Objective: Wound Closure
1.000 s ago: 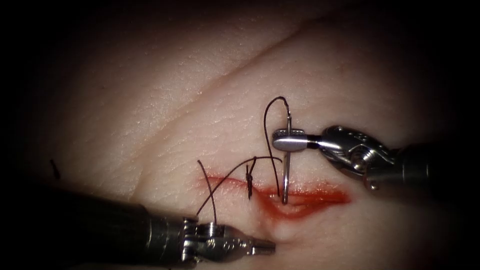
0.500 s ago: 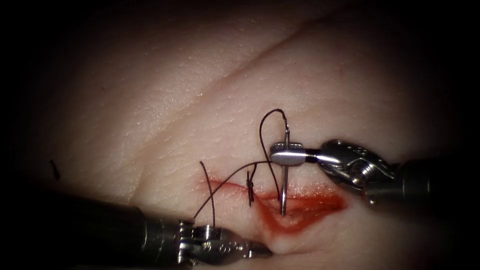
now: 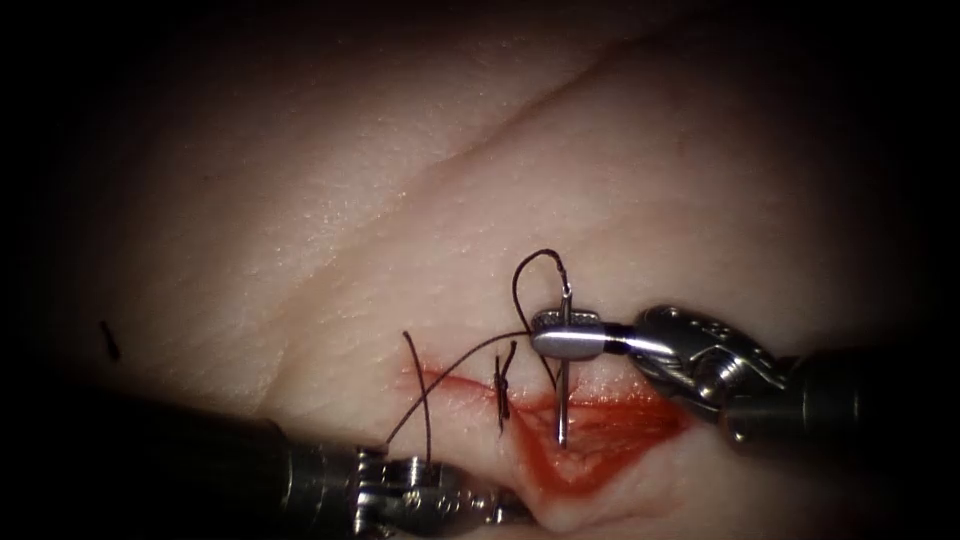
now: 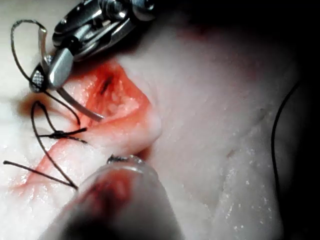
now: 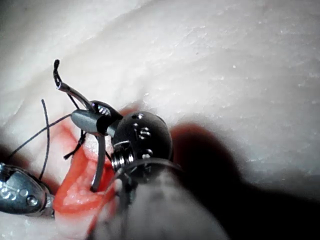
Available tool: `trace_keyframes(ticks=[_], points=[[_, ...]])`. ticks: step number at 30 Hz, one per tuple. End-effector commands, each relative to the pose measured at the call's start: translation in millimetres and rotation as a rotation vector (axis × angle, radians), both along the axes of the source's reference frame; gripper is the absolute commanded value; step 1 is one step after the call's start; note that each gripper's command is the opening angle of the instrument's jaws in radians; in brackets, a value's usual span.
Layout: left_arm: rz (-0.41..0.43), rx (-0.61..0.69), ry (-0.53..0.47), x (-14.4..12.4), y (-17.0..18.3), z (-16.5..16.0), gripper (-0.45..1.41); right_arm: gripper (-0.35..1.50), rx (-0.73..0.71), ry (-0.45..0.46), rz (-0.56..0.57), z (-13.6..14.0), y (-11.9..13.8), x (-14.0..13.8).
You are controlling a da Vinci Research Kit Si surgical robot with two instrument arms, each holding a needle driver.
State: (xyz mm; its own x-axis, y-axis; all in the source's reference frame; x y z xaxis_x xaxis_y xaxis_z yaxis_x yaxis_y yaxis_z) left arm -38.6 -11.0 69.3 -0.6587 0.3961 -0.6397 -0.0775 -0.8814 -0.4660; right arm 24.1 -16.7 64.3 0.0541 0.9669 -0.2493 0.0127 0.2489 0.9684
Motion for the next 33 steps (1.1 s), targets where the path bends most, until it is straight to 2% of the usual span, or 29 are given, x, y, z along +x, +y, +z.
trace_keyframes(ticks=[1, 12, 18, 33], points=[[0.002, 0.002, 0.0, -0.3, -0.4, 0.4, -0.22, -0.35, 0.009, 0.003, -0.005, 0.2, -1.0, 0.5], [0.001, 0.002, 0.0, -0.4, -0.5, 0.4, -0.22, -0.35, 0.039, 0.01, -0.015, -0.5, -3.2, 0.3], [0.002, 0.002, 0.0, -0.2, -0.6, 0.3, -0.22, -0.35, 0.065, 0.012, -0.038, -0.2, -5.8, 0.5], [0.002, 0.002, 0.0, -0.3, -0.6, 0.3, -0.23, -0.35, 0.107, 0.033, -0.067, -2.2, -7.9, 0.8]])
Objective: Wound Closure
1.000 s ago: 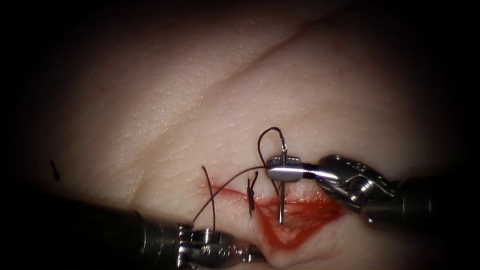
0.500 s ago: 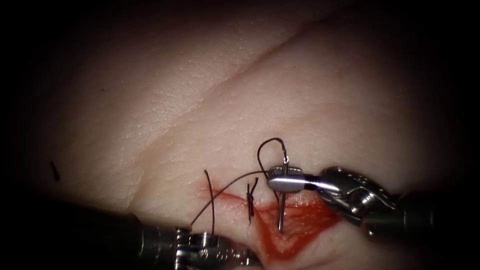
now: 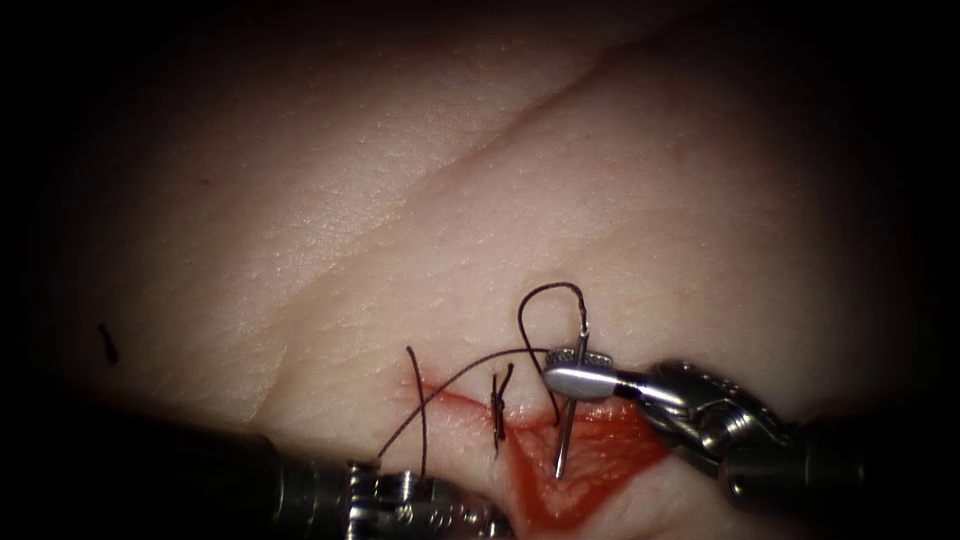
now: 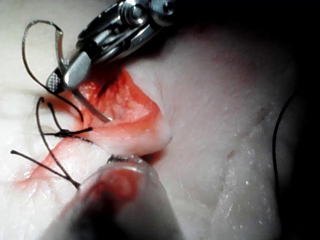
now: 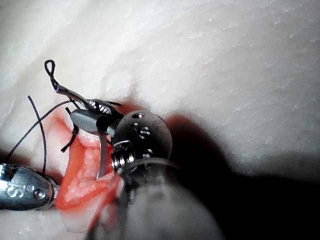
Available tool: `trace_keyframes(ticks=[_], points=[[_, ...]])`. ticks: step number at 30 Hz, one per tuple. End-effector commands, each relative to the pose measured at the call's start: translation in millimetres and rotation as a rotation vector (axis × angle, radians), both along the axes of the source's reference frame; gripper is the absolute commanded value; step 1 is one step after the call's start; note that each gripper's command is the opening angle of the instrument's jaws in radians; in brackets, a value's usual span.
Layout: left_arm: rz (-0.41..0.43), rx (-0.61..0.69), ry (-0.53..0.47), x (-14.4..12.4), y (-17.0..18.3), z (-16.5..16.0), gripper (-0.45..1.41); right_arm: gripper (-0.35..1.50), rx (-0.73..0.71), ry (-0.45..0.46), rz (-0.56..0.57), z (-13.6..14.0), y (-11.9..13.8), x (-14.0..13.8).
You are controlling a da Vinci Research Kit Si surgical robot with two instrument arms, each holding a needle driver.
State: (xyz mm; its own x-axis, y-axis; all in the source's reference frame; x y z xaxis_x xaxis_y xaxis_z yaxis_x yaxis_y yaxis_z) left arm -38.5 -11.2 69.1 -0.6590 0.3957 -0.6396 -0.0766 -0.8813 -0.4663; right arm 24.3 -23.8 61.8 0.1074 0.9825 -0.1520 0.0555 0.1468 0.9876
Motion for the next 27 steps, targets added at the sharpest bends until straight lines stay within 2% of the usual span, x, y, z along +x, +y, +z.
trace_keyframes(ticks=[1, 10, 15, 23, 27], points=[[0.001, 0.001, 0.0, -0.5, -0.4, 0.5, -0.23, -0.35, 0.011, 0.003, -0.004, 0.2, -0.8, 0.7], [0.0, 0.001, 0.0, -0.5, -0.4, 0.5, -0.23, -0.35, 0.04, 0.046, -0.011, -0.4, -1.3, 1.6], [0.001, 0.001, 0.0, -0.5, -0.5, 0.5, -0.23, -0.35, -0.071, 0.064, 0.001, -1.5, -1.3, 1.6], [0.0, 0.001, 0.0, -0.5, -0.5, 0.5, -0.23, -0.35, -0.071, 0.054, 0.013, -1.4, -0.6, 1.2], [-0.001, 0.002, 0.001, -0.7, -0.4, 0.4, -0.23, -0.35, -0.115, 0.027, 0.07, -1.2, 1.1, 1.2]])
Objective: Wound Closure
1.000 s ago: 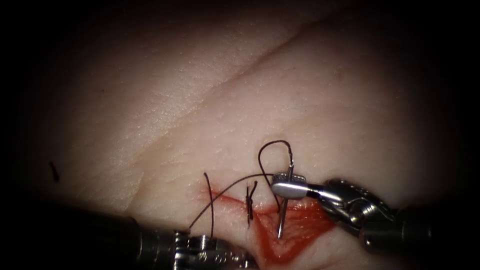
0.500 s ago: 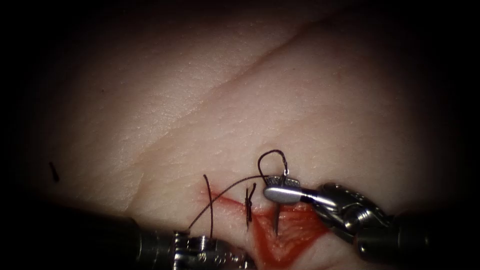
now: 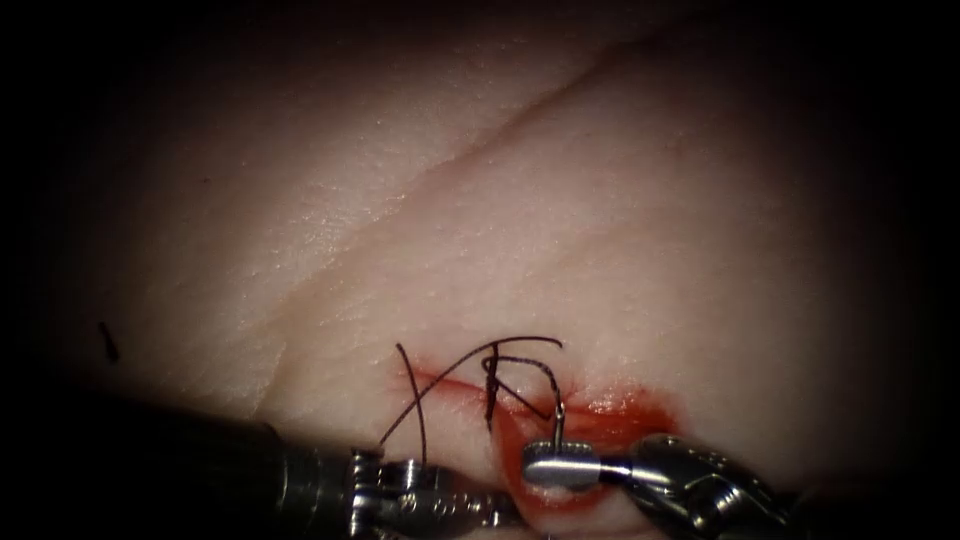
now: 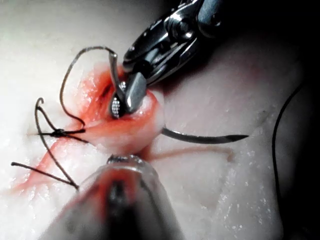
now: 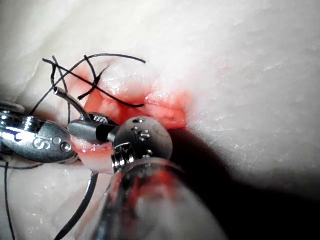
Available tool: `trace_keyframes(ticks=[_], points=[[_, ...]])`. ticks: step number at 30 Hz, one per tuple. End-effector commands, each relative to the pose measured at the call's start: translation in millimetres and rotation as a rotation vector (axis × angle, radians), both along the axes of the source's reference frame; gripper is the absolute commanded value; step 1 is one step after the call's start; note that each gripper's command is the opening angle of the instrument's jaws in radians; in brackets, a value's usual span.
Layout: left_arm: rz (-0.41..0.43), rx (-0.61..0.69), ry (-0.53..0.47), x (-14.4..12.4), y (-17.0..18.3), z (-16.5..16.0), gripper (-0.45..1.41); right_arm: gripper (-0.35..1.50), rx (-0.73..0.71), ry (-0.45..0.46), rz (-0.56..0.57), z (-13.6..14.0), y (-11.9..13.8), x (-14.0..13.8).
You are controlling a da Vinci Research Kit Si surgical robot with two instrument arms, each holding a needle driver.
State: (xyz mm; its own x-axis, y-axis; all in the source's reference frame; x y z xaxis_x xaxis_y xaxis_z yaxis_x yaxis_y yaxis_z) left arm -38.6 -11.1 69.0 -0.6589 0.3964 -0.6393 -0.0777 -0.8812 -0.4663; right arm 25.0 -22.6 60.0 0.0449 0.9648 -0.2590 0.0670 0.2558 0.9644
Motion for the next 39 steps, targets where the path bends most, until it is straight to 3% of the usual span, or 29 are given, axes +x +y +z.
trace_keyframes(ticks=[1, 2, 3, 5, 12, 17, 22, 25, 28, 33, 39], points=[[0.0, 0.002, 0.001, -0.5, -0.5, 0.4, -0.23, -0.13, -0.013, 0.014, 0.031, 0.7, 0.4, 0.5], [0.0, 0.002, 0.001, -0.5, -0.5, 0.3, -0.23, 0.56, -0.009, 0.028, 0.059, 0.9, 1.3, 0.3], [0.0, 0.003, 0.0, -0.5, -0.6, 0.1, -0.23, 1.05, -0.02, 0.035, 0.079, 0.9, 2.0, 0.2], [-0.012, 0.002, -0.011, -0.3, -0.9, -1.0, -0.23, 1.27, -0.063, 0.043, 0.127, 1.0, 4.4, -0.4], [-0.026, -0.076, -0.072, -0.3, -1.9, -7.1, -0.25, 1.25, -0.227, -0.024, 0.141, 1.4, 10.4, -3.1], [-0.021, -0.109, -0.081, -0.7, -1.2, -8.9, -0.25, 1.3, -0.316, -0.055, 0.148, 2.0, 12.3, -4.9], [-0.047, -0.191, -0.096, -1.5, 0.0, -8.9, -0.23, 1.3, -0.331, -0.058, 0.133, 2.4, 12.2, -5.6], [-0.041, -0.274, -0.068, -1.4, 0.5, -8.0, -0.08, 1.3, -0.343, -0.058, 0.132, 2.6, 12.4, -6.2], [-0.064, -0.286, -0.049, -0.6, 0.9, -7.1, 0.09, 1.3, -0.35, -0.058, 0.13, 2.8, 12.3, -6.6], [-0.111, -0.287, -0.037, 0.1, 1.6, -6.1, 0.17, 1.25, -0.36, -0.056, 0.128, 3.3, 11.4, -6.7], [-0.143, -0.274, -0.089, -0.7, 2.7, -6.4, 0.24, 1.21, -0.376, -0.057, 0.128, 4.4, 10.3, -6.5]])
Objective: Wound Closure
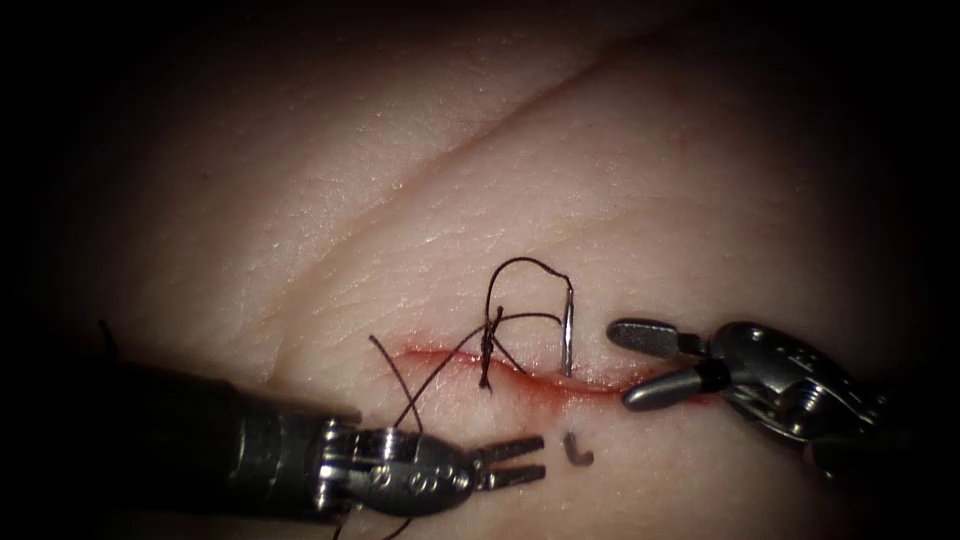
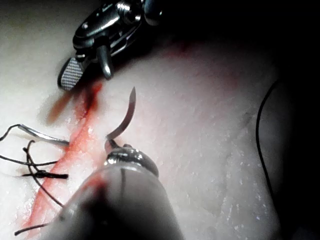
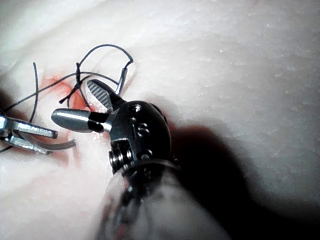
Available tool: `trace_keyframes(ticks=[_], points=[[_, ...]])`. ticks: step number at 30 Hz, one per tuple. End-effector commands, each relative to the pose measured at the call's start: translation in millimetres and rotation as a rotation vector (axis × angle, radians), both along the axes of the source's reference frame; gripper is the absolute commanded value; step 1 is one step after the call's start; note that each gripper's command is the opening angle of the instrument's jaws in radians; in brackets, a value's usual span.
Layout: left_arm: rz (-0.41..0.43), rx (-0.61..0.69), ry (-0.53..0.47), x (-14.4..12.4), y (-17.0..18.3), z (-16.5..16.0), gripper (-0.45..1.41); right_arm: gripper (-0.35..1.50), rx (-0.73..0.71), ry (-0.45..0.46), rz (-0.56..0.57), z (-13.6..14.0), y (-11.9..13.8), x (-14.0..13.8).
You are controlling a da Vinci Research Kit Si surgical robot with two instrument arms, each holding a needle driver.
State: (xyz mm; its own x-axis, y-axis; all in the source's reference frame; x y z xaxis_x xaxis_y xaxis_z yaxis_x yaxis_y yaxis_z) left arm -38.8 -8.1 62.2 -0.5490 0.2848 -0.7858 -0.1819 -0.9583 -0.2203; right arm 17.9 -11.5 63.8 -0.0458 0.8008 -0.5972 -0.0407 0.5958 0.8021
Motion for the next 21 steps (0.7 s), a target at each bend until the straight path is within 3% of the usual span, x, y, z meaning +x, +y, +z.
trace_keyframes(ticks=[1, 9, 14, 21], points=[[-0.003, 0.003, -0.011, -0.7, -0.1, 0.3, 0.24, 1.21, 0.0, 0.0, -0.002, 0.9, -1.0, 0.6], [-0.006, -0.003, -0.068, -1.7, 0.2, -0.6, 0.41, 1.21, -0.014, -0.001, -0.003, 1.7, -2.1, 0.6], [0.03, 0.003, -0.057, -2.2, -0.3, -0.1, 0.69, 1.18, -0.014, -0.001, -0.003, 1.7, -2.1, 0.6], [0.046, 0.01, -0.084, -3.4, -0.1, 0.2, 0.73, 1.16, -0.014, -0.001, -0.004, 1.7, -2.1, 0.5]])
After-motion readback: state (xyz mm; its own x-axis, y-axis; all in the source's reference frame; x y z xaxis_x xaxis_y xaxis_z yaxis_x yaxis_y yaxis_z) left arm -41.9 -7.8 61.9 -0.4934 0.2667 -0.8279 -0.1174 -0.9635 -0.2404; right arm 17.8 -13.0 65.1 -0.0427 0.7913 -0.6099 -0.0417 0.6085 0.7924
